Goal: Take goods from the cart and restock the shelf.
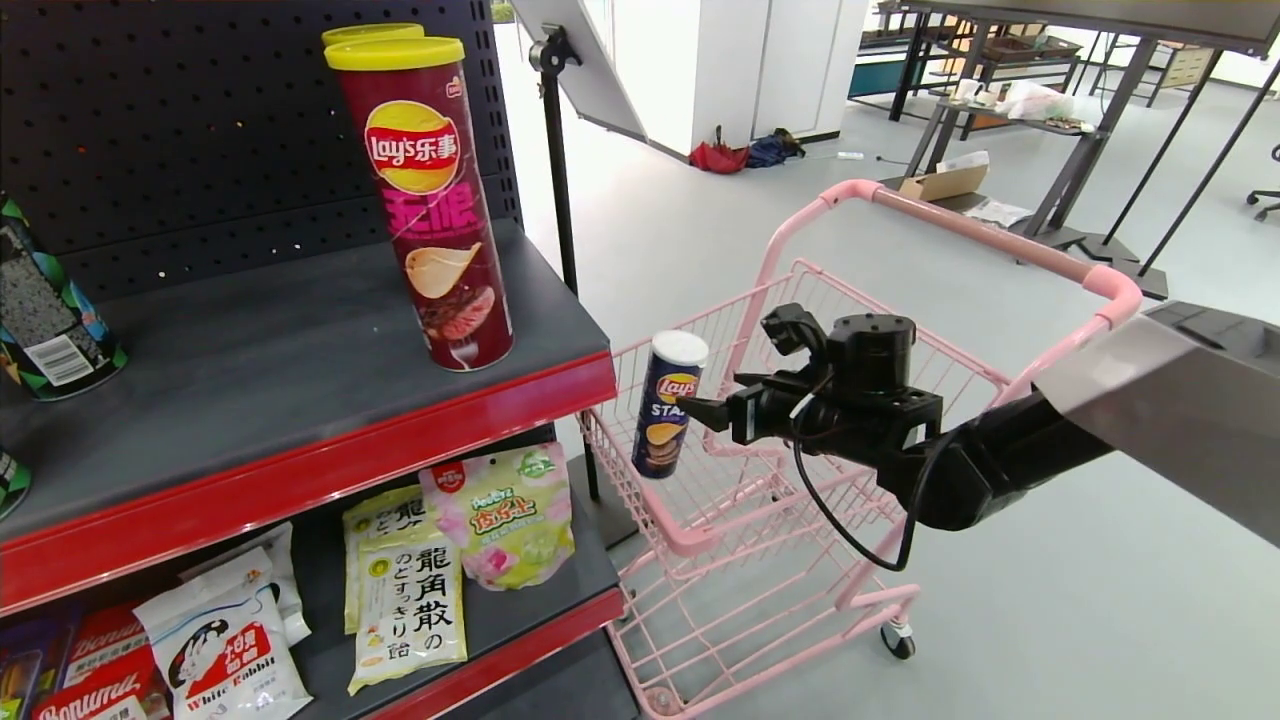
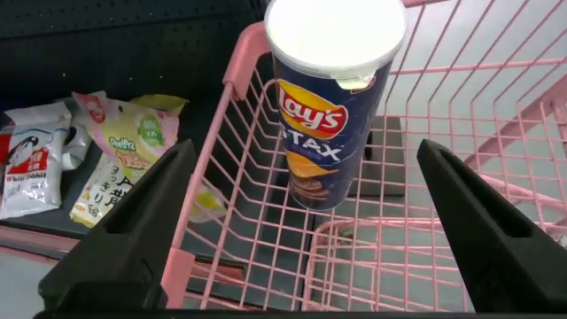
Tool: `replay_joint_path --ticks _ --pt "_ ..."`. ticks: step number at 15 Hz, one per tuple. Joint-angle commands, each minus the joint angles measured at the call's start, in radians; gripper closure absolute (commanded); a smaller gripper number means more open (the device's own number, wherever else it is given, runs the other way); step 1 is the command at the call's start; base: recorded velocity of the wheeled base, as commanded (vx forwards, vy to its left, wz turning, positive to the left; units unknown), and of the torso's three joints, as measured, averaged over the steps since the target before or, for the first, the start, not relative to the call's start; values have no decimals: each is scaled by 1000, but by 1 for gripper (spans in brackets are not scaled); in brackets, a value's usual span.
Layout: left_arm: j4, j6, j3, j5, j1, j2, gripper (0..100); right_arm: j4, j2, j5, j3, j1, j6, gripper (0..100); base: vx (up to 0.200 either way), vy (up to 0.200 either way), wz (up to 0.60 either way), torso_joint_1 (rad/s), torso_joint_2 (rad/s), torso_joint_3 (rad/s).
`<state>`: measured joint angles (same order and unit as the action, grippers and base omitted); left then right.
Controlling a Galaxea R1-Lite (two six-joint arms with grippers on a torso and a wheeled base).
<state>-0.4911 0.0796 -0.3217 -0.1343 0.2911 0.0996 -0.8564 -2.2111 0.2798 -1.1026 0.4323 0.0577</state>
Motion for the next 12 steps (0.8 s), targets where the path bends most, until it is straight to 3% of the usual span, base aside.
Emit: replay_joint_path --ticks 1,12 --pt "0 0 0 -1 0 2 0 0 -47 4 -48 0 1 0 0 0 0 0 0 0" --pt "0 2 6 -8 0 0 0 8 -216 4 -253 9 4 0 0 0 0 0 0 0"
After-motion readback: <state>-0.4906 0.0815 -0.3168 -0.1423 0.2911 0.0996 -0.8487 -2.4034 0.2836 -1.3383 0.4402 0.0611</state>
